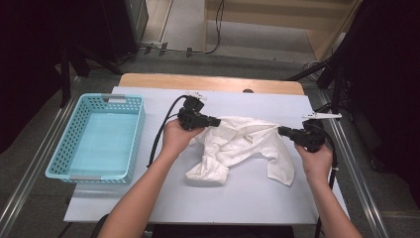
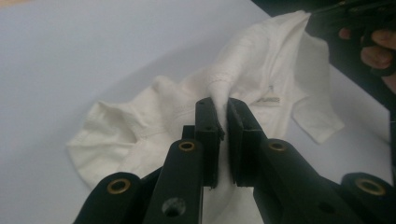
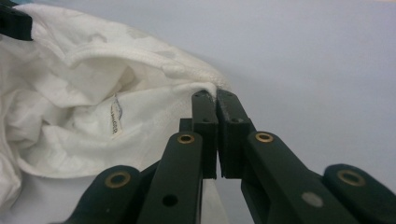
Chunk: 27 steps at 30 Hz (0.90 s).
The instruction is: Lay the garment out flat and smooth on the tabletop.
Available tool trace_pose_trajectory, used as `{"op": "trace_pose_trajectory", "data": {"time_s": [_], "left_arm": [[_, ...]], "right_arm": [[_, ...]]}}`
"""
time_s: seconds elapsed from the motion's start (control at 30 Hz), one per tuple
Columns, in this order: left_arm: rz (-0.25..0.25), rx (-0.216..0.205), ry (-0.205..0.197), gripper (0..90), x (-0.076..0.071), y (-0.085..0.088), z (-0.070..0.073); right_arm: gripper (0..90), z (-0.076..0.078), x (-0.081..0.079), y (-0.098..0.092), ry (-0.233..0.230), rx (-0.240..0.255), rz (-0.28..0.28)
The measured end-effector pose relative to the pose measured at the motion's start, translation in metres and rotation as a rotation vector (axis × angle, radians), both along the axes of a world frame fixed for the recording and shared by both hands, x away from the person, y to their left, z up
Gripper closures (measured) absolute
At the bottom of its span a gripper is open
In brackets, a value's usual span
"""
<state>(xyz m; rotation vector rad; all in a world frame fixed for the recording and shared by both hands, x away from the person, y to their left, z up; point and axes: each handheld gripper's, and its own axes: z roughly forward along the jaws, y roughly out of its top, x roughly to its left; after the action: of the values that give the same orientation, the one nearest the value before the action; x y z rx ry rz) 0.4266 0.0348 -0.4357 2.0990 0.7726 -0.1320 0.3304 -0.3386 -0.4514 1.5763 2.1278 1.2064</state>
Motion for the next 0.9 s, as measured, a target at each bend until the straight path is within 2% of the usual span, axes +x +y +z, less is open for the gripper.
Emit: {"op": "trace_pose_trajectory", "data": {"time_s": [0.03,0.1,0.27,0.43,0.5,0.7,0.83,0.9], "left_arm": [[0.002,-0.005,0.023,84.2,0.004,0.0,-0.001],[0.005,-0.012,0.03,84.2,0.006,-0.001,-0.002],[0.011,-0.021,0.009,82.9,0.014,-0.005,-0.001],[0.015,-0.032,0.05,88.0,0.028,-0.004,0.0],[0.03,-0.034,0.056,88.5,0.033,-0.002,0.002],[0.102,-0.094,0.071,88.4,0.058,0.013,0.009],[0.123,-0.06,0.04,88.2,0.068,0.012,0.013],[0.168,-0.044,0.01,86.2,0.074,0.012,0.014]], "right_arm": [[85.4,0.0,0.004,0.0,0.005,0.001,-0.001],[85.4,0.001,0.01,-0.001,0.009,-0.007,-0.006],[85.4,0.005,0.027,-0.005,0.019,-0.014,-0.012],[85.4,0.009,0.045,-0.004,0.026,-0.018,-0.008],[85.4,0.01,0.053,-0.004,0.029,-0.025,-0.01],[85.3,0.019,0.079,-0.003,0.042,-0.009,-0.011],[85.2,0.031,0.099,0.006,0.037,-0.025,-0.005],[84.8,0.035,0.111,0.011,0.04,-0.032,-0.017]]}}
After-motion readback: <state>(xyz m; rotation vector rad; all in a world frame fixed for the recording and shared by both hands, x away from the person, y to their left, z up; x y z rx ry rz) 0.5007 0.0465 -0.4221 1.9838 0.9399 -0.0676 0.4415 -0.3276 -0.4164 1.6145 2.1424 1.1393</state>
